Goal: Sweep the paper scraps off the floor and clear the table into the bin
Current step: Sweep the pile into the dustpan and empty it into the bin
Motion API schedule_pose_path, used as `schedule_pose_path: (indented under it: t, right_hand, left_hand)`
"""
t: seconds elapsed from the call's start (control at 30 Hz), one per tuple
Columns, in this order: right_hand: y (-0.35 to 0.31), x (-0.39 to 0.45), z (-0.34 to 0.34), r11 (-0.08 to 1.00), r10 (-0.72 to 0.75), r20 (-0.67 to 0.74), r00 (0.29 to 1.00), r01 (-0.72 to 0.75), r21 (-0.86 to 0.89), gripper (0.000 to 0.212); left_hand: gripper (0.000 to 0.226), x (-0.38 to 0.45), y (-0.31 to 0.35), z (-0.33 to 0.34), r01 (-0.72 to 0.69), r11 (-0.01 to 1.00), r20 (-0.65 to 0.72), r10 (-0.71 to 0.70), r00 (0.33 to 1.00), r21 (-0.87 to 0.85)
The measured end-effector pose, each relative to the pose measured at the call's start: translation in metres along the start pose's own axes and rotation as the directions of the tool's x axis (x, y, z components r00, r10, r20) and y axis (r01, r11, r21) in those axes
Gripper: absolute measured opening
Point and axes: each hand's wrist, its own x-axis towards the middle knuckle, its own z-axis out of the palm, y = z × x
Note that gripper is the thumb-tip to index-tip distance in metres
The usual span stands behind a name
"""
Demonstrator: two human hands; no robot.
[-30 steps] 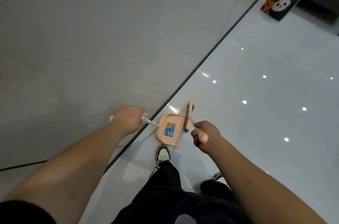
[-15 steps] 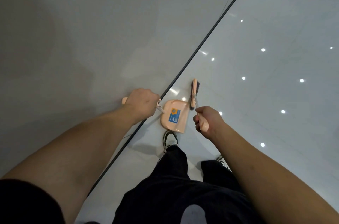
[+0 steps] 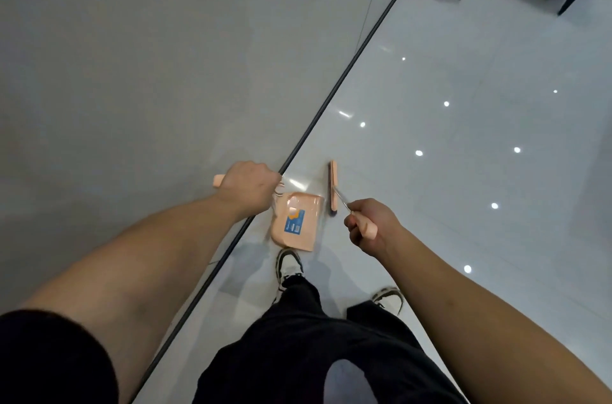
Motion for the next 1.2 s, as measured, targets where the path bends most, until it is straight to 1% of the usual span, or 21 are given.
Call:
schedule_pose_path:
  t: [0.07, 0.13, 0.3, 0.4, 0.47, 0.57, 0.6, 0.7, 0.8, 0.9, 1.03, 1.13, 1.2]
  right_hand:
    - [-0.004, -0.005, -0.031, 0.999, -0.003, 0.023, 1.0, 0.003, 0.032, 0.002]
    - [-0.005, -0.009, -0.068, 0.995, -0.008, 0.037, 0.999, 0.005, 0.101, 0.002]
    - [-0.004, -0.014, -0.182, 0.954, -0.06, 0.006, 0.998, 0.055, 0.294, 0.003]
    - [0.003, -0.018, -0.268, 0.911, -0.102, -0.02, 0.995, 0.101, 0.399, 0.003]
    - [0.013, -0.024, -0.326, 0.881, -0.123, -0.048, 0.991, 0.132, 0.455, 0.007]
    - [0.037, -0.035, -0.408, 0.813, -0.138, -0.127, 0.982, 0.186, 0.551, 0.006]
    - [0.048, -0.041, -0.432, 0.789, -0.132, -0.16, 0.978, 0.202, 0.581, 0.007]
    - [0.087, -0.058, -0.494, 0.696, -0.098, -0.251, 0.963, 0.246, 0.674, 0.01]
    - [0.125, -0.074, -0.541, 0.592, -0.025, -0.347, 0.937, 0.294, 0.75, 0.011]
    - [0.156, -0.083, -0.576, 0.464, 0.083, -0.419, 0.904, 0.337, 0.819, 0.011]
    - [0.182, -0.083, -0.615, 0.246, 0.247, -0.471, 0.847, 0.415, 0.876, 0.013]
    - [0.193, -0.079, -0.641, 0.099, 0.361, -0.48, 0.8, 0.479, 0.872, 0.02]
    - [0.196, -0.081, -0.652, 0.013, 0.418, -0.468, 0.778, 0.51, 0.86, 0.022]
  left_hand:
    - [0.015, 0.012, 0.024, -0.025, -0.035, 0.999, -0.021, 0.035, 0.999, 0.02]
    - [0.016, 0.025, 0.057, -0.051, -0.092, 0.994, -0.034, 0.094, 0.995, 0.053]
    - [0.02, 0.06, 0.168, -0.111, -0.221, 0.959, -0.029, 0.23, 0.973, 0.177]
    - [0.016, 0.082, 0.25, -0.145, -0.321, 0.903, -0.053, 0.349, 0.936, 0.286]
    - [0.015, 0.096, 0.308, -0.166, -0.375, 0.863, -0.057, 0.416, 0.908, 0.338]
    - [0.009, 0.113, 0.402, -0.195, -0.472, 0.797, -0.058, 0.529, 0.847, 0.377]
    - [0.011, 0.117, 0.434, -0.203, -0.506, 0.773, -0.056, 0.566, 0.822, 0.383]
    - [0.018, 0.124, 0.532, -0.221, -0.62, 0.669, -0.063, 0.699, 0.713, 0.41]
    - [0.015, 0.122, 0.624, -0.232, -0.709, 0.542, -0.061, 0.811, 0.582, 0.452]
    - [0.01, 0.114, 0.707, -0.233, -0.789, 0.4, -0.012, 0.895, 0.447, 0.466]
    - [0.014, 0.117, 0.802, -0.225, -0.851, 0.237, 0.003, 0.963, 0.27, 0.468]
    - [0.013, 0.125, 0.866, -0.227, -0.897, 0.131, 0.023, 0.988, 0.155, 0.423]
    - [0.01, 0.127, 0.905, -0.233, -0.917, 0.072, 0.029, 0.995, 0.091, 0.392]
